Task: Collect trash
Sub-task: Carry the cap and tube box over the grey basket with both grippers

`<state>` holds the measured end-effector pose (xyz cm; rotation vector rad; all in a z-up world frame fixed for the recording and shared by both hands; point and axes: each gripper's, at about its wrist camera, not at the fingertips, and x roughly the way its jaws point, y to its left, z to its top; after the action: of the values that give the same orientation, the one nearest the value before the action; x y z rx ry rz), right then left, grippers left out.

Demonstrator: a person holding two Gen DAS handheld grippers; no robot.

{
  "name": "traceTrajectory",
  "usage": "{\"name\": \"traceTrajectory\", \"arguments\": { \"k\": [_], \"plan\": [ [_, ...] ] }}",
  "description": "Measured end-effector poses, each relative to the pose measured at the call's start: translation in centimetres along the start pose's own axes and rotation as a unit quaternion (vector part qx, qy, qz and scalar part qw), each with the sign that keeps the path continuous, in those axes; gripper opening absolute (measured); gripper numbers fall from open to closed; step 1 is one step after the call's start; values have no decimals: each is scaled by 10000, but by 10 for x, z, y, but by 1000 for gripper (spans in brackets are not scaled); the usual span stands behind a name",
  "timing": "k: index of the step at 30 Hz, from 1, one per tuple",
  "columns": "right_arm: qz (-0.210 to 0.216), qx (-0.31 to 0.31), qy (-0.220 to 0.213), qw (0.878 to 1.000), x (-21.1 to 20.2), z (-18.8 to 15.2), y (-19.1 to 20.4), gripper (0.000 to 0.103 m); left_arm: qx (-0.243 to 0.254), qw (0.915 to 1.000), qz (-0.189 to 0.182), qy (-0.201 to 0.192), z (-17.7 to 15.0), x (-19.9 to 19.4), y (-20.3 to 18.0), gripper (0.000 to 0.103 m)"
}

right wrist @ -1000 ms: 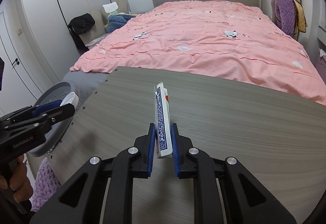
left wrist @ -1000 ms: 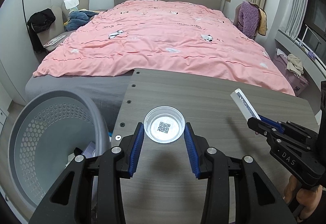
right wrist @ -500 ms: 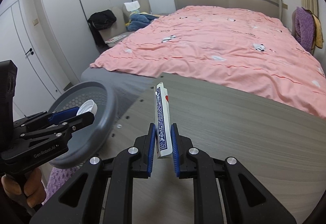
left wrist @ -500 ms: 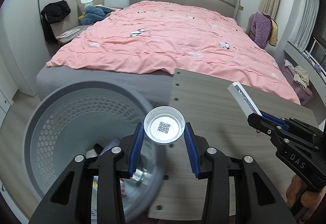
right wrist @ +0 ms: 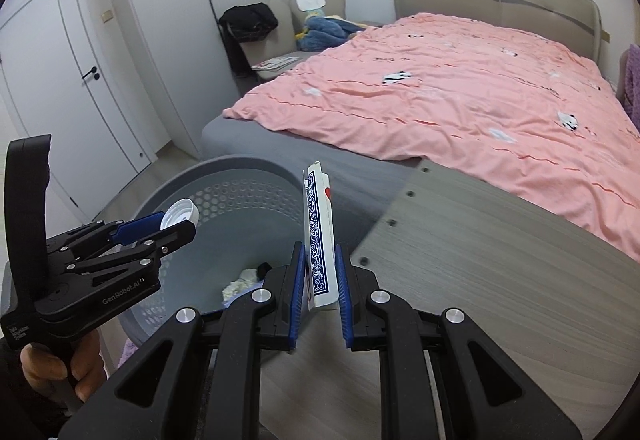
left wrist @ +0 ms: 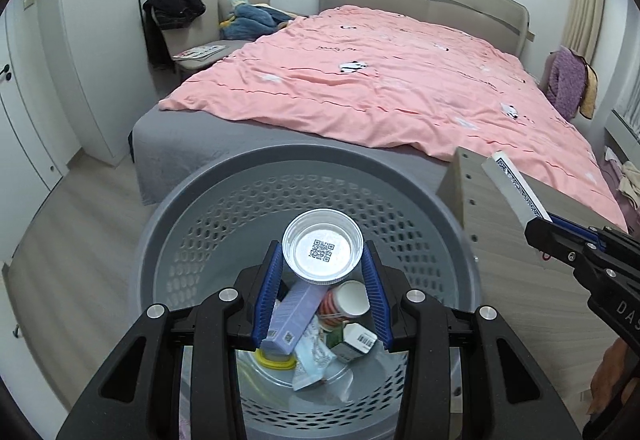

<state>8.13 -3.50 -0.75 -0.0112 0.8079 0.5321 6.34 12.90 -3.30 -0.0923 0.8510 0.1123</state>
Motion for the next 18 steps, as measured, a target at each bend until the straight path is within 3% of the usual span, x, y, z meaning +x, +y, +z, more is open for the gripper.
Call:
{"name": "traceTrajectory", "arguments": {
  "k": [18],
  "plan": [
    [272,-345,310,9986,43,10,41,16,-132,9998,146,82,3,9,35,39]
  ]
}}
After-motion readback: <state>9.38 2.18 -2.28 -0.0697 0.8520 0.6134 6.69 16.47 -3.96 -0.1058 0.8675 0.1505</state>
